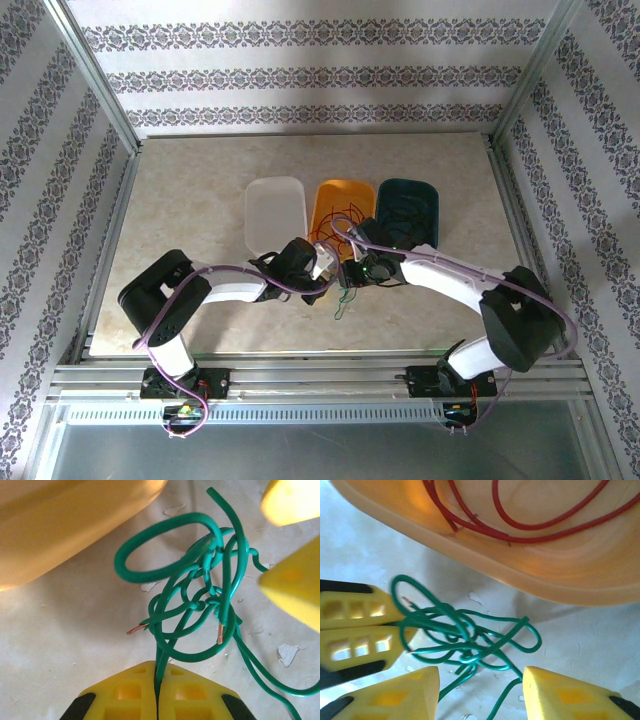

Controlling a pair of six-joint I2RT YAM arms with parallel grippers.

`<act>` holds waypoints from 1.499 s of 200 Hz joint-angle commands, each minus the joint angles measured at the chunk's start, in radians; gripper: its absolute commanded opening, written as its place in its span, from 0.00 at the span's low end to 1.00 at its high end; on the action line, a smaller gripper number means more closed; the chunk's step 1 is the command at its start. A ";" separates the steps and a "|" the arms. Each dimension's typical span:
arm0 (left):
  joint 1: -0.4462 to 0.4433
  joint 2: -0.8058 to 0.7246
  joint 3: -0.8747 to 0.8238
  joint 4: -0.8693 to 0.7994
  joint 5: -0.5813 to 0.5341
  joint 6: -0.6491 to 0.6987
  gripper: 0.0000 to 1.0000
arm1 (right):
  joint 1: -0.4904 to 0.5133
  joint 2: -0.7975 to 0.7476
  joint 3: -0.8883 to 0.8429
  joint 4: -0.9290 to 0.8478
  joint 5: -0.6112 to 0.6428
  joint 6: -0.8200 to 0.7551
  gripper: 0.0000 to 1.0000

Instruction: Untangle the cables

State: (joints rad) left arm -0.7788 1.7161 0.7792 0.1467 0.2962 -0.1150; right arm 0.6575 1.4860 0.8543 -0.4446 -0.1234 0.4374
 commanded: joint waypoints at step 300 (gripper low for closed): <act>0.059 -0.180 -0.213 -0.016 -0.193 -0.145 0.00 | -0.251 -0.586 -0.172 -0.268 0.464 0.344 0.00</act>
State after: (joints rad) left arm -0.7311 1.5497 0.5758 0.1783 0.1150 -0.2481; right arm 0.4141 0.9672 0.7040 -0.7227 0.3138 0.7593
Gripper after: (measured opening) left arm 0.049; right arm 0.043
